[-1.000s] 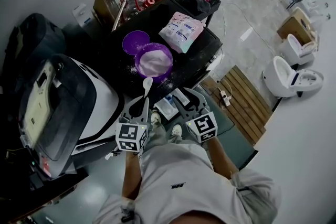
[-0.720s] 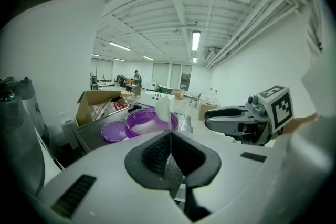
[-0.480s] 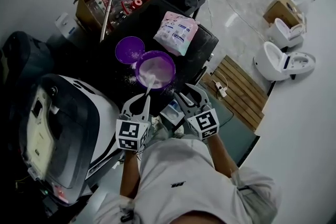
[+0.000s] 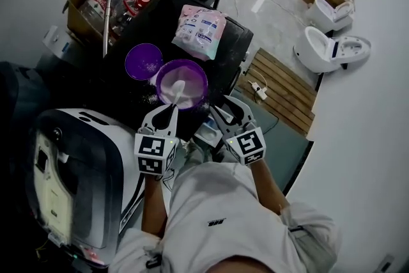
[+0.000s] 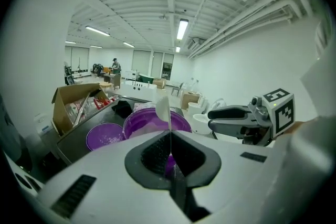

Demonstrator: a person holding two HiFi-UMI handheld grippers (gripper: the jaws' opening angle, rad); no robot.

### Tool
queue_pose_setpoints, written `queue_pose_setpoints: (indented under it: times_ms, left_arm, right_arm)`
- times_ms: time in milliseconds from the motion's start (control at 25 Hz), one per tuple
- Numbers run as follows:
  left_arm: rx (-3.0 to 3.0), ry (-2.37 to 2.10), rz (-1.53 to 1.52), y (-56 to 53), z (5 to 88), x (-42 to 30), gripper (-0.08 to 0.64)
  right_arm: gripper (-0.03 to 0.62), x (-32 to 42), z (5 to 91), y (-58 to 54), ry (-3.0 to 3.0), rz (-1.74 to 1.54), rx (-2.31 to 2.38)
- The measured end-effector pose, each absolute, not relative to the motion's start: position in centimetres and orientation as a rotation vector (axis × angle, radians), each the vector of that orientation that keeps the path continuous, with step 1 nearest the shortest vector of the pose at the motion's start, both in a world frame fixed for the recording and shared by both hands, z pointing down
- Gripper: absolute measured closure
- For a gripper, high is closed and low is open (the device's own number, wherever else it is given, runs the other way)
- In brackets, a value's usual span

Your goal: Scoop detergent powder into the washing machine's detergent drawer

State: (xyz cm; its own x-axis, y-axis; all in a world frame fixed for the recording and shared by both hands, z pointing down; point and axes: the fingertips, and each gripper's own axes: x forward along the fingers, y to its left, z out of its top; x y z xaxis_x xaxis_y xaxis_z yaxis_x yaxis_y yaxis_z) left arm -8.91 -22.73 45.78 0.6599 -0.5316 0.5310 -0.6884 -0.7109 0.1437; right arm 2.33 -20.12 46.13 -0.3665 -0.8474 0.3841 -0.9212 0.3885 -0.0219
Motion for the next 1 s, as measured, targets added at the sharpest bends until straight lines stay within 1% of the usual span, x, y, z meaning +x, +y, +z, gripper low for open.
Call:
queue_pose_setpoints:
  times_ms: [520, 1000]
  left_arm:
    - [2.432, -0.772, 1.060, -25.2, 49.4, -6.8, 0.545]
    - [2.316, -0.596, 1.369, -26.5, 52.5, -3.7, 0.545]
  right_arm:
    - [0.431, 3.8, 48.4, -21.7, -2.344, 0.404, 1.499]
    - [0.431, 5.9, 48.4, -23.9, -2.373, 0.447, 1.507]
